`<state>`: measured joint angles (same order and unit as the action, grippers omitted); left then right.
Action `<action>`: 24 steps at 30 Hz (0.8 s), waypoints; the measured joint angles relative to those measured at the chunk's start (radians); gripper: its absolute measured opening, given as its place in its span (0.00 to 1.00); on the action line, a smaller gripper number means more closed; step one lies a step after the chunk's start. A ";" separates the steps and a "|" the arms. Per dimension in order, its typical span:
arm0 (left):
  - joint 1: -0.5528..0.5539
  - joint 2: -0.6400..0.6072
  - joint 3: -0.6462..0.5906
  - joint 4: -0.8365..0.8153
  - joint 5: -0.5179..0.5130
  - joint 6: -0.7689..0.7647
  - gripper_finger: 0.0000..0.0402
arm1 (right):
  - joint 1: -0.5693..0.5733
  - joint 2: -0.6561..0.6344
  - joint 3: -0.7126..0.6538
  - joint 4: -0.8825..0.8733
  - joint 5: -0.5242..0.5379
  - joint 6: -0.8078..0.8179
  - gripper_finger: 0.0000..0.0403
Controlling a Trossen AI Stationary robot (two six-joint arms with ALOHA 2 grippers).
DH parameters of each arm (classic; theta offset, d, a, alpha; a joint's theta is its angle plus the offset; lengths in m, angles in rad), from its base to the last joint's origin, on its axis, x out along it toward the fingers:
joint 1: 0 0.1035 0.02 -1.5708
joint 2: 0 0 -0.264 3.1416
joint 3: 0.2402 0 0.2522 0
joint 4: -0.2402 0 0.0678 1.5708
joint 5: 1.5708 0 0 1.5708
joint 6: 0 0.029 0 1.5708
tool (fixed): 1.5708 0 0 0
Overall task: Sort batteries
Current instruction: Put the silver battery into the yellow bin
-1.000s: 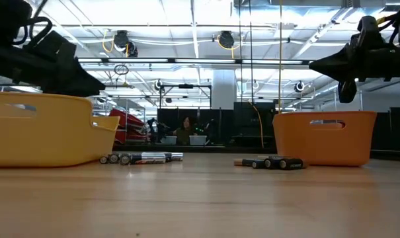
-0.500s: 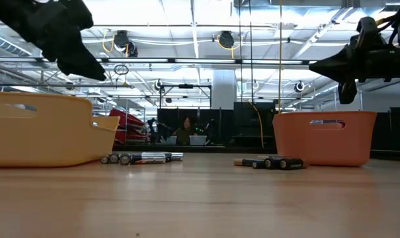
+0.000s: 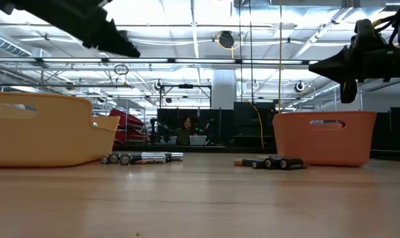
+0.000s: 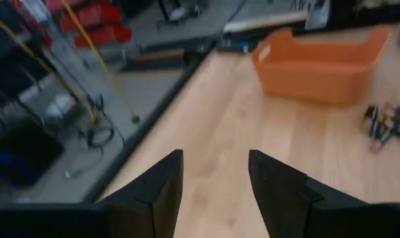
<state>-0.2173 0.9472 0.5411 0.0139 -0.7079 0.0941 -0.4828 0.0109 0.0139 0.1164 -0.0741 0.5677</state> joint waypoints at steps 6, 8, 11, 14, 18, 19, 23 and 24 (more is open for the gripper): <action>0.001 0.000 0.000 0.017 0.095 -0.020 0.45 | 0.000 0.006 0.000 0.073 -0.002 -0.003 0.01; 0.001 0.001 0.001 0.016 0.119 -0.043 0.45 | 0.004 0.022 0.000 0.089 -0.015 -0.040 0.01; 0.000 0.026 0.050 -0.079 0.138 -0.086 0.45 | 0.028 0.075 0.028 0.085 -0.054 -0.132 0.03; -0.006 0.085 0.168 -0.286 0.167 -0.175 0.45 | 0.066 0.162 0.090 0.053 -0.093 -0.221 0.07; -0.046 0.190 0.286 -0.529 0.237 -0.293 0.45 | 0.138 0.301 0.200 -0.022 -0.111 -0.290 0.14; -0.066 0.211 0.298 -0.549 0.260 -0.317 0.45 | 0.159 0.340 0.223 -0.034 -0.107 -0.303 0.15; -0.167 0.275 0.322 -0.611 0.306 -0.413 0.45 | 0.254 0.495 0.297 -0.046 -0.067 -0.366 0.15; -0.189 0.284 0.322 -0.634 0.304 -0.446 0.45 | 0.276 0.537 0.317 -0.046 -0.056 -0.387 0.14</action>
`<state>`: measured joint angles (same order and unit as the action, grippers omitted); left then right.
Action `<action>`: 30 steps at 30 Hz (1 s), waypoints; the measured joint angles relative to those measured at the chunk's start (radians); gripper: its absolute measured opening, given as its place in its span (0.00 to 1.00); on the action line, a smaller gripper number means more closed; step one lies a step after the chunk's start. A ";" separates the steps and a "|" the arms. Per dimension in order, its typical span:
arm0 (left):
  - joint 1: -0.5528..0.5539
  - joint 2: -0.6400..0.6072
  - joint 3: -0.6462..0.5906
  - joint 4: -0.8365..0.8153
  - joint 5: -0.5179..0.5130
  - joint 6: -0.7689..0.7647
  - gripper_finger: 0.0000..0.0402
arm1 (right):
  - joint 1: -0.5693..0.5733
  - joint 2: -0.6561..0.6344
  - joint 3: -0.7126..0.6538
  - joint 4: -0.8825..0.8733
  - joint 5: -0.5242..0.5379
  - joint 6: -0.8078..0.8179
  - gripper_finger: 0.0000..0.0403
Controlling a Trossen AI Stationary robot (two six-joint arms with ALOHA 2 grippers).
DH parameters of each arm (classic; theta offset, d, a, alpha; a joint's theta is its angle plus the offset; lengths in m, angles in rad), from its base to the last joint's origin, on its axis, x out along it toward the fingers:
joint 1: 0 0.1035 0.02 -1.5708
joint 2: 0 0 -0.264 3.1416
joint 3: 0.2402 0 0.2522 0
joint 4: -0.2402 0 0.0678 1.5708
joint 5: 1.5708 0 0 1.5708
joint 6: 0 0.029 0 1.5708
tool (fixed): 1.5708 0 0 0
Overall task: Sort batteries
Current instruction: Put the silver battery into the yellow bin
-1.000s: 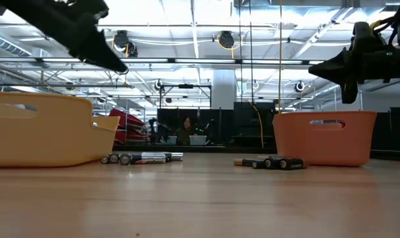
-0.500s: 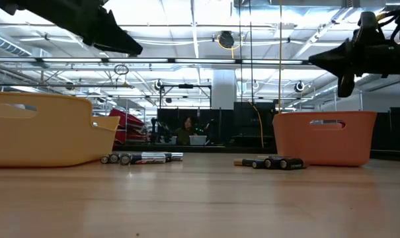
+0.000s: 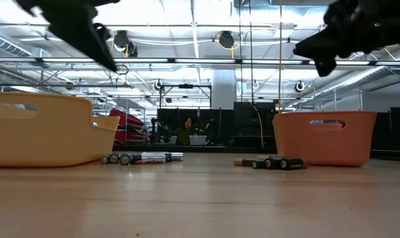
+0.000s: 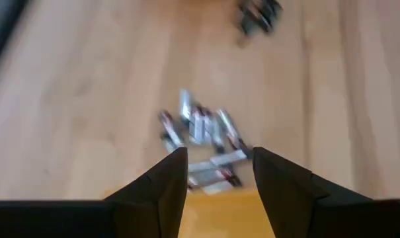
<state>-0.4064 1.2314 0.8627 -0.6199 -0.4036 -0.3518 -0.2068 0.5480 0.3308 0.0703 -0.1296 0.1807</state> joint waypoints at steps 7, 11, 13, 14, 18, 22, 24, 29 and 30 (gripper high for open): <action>-0.070 0.032 0.000 -0.125 -0.033 -0.270 0.45 | 0.069 0.271 0.137 0.076 0.051 -0.183 0.06; -0.059 0.055 -0.025 -0.187 0.045 -0.391 0.45 | 0.072 0.401 0.206 0.084 0.051 -0.182 0.05; -0.054 0.064 -0.052 -0.185 0.101 -0.424 0.45 | 0.089 0.462 0.226 0.084 0.054 -0.222 0.06; -0.049 0.069 -0.066 -0.187 0.120 -0.431 0.45 | 0.098 0.490 0.233 0.083 0.065 -0.249 0.07; -0.033 0.085 -0.109 -0.250 0.133 -0.455 0.45 | 0.118 0.577 0.276 0.081 0.072 -0.330 0.12; 0.014 0.084 -0.164 -0.274 0.147 -0.451 0.45 | 0.115 0.627 0.325 0.079 0.017 -0.399 0.18; 0.049 0.084 -0.189 -0.282 0.153 -0.433 0.45 | 0.104 0.650 0.340 0.071 0.018 -0.445 0.20; 0.147 0.084 -0.254 -0.305 0.134 -0.324 0.45 | 0.046 0.720 0.400 0.029 0.023 -0.517 0.21; 0.165 0.084 -0.259 -0.318 0.111 -0.305 0.45 | 0.036 0.730 0.417 0.007 0.023 -0.518 0.21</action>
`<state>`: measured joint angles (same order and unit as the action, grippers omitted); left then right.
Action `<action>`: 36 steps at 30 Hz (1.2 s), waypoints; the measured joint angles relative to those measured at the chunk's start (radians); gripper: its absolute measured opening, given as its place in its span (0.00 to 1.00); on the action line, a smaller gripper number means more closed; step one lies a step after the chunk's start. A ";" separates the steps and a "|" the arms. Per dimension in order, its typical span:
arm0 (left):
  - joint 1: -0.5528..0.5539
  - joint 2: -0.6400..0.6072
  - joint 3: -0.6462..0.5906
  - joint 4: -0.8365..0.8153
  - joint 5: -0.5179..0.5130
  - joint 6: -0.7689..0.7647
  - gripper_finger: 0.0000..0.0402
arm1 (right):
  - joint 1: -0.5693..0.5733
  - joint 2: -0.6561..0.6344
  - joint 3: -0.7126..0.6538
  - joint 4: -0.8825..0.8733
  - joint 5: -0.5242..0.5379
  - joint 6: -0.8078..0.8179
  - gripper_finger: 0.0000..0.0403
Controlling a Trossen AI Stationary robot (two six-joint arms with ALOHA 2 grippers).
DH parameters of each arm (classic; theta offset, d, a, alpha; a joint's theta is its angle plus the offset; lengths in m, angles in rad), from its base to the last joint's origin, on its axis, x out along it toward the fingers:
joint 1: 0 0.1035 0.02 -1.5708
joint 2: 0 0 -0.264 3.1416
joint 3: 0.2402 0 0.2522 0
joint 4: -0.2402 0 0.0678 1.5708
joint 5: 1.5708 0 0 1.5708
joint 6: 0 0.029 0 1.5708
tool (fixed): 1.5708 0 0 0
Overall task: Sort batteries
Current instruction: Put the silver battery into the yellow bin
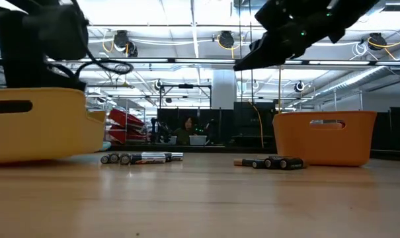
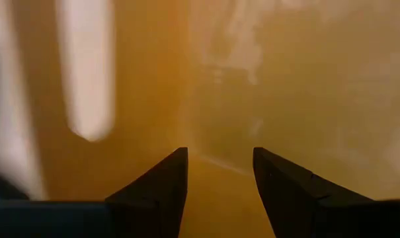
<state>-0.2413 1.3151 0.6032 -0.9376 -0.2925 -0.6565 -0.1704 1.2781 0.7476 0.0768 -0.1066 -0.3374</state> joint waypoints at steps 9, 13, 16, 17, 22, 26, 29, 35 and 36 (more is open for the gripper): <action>0.089 -0.001 -0.002 -0.011 -0.123 -0.109 0.45 | -0.014 0.043 0.133 -0.224 0.003 -0.013 0.21; 0.111 -0.001 -0.003 -0.066 -0.169 -0.188 0.45 | -0.014 0.042 0.151 -0.258 0.002 -0.014 0.21; 0.118 0.000 0.012 -0.076 -0.172 -0.209 0.45 | -0.014 0.042 0.151 -0.274 0.001 -0.017 0.21; 0.113 0.000 0.027 -0.089 -0.172 -0.222 0.45 | -0.014 0.042 0.151 -0.282 0.001 -0.016 0.21; 0.068 0.000 0.174 -0.174 -0.256 -0.254 0.45 | 0.005 0.037 0.150 -0.300 0.002 0.004 0.21; 0.050 0.000 0.305 -0.091 -0.306 -0.153 0.45 | 0.048 0.037 0.112 -0.260 0.002 0.038 0.21; 0.063 0.014 0.369 0.062 -0.231 -0.006 0.45 | 0.096 0.037 0.051 -0.176 0.052 0.063 0.21; 0.155 0.119 0.422 0.313 0.034 0.232 0.45 | 0.121 0.037 0.013 -0.159 0.138 0.121 0.21; 0.170 0.140 0.428 0.329 0.070 0.261 0.45 | 0.120 0.035 0.012 -0.165 0.145 0.126 0.21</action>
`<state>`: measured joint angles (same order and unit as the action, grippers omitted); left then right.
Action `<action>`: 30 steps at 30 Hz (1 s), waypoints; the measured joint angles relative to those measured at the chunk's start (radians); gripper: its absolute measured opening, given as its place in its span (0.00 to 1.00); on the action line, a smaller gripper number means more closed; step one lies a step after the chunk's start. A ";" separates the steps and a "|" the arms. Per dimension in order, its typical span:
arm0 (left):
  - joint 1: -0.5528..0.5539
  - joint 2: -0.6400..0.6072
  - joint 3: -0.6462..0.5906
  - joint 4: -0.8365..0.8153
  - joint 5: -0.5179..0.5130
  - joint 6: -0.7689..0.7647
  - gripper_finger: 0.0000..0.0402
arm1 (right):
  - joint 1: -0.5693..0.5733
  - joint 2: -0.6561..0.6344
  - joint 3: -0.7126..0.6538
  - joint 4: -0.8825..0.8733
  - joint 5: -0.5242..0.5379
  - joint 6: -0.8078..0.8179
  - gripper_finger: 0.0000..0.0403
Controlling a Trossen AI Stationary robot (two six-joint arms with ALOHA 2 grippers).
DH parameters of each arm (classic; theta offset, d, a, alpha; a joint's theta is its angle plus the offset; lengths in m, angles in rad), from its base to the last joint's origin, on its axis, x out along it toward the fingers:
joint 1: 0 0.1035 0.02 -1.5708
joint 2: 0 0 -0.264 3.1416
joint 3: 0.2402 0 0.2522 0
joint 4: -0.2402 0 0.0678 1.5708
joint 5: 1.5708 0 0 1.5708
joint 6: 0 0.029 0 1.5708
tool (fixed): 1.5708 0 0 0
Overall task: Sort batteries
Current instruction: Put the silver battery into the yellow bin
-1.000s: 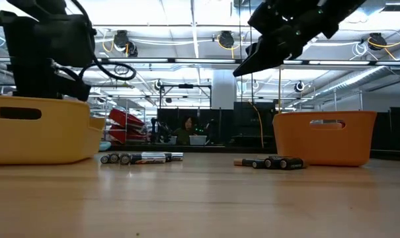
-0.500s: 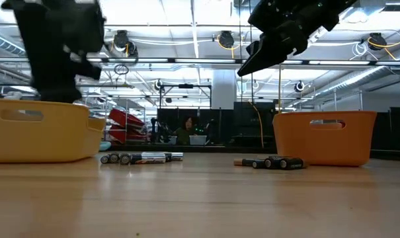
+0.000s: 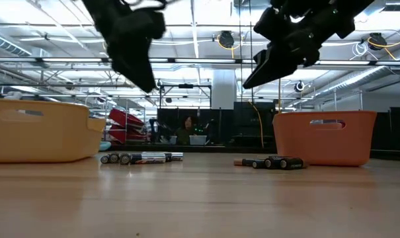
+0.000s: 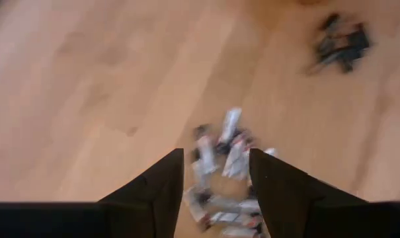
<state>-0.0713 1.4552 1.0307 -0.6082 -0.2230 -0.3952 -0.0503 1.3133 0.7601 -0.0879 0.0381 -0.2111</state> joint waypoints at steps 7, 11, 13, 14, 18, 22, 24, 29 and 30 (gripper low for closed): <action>0.027 0.141 0.016 0.073 0.072 0.174 0.45 | 0.028 -0.002 0.000 0.041 0.025 0.057 0.21; 0.039 0.188 0.017 0.105 0.112 0.136 0.45 | 0.078 -0.002 0.000 0.094 0.096 0.061 0.21; 0.051 0.211 0.024 0.106 0.158 0.115 0.45 | 0.089 -0.001 0.000 0.125 0.099 0.061 0.21; 0.056 0.225 0.029 0.105 0.176 0.113 0.45 | 0.093 0.003 0.000 0.147 0.101 0.061 0.21; 0.069 0.279 0.085 0.102 0.193 0.128 0.45 | 0.099 0.039 0.000 0.202 0.100 0.056 0.21; 0.075 0.338 0.158 0.062 0.195 0.223 0.45 | 0.099 0.084 0.000 0.199 0.118 0.053 0.21; 0.075 0.364 0.187 0.040 0.203 0.277 0.45 | 0.099 0.099 0.000 0.201 0.122 0.052 0.21; 0.077 0.435 0.219 0.018 0.218 0.345 0.39 | 0.098 0.106 -0.001 0.201 0.124 0.039 0.21; 0.078 0.448 0.226 0.020 0.218 0.350 0.38 | 0.098 0.106 -0.001 0.201 0.126 0.038 0.21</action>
<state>0.0068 1.9028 1.2566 -0.5884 -0.0048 -0.0451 0.0479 1.4197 0.7589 0.1127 0.1637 -0.1729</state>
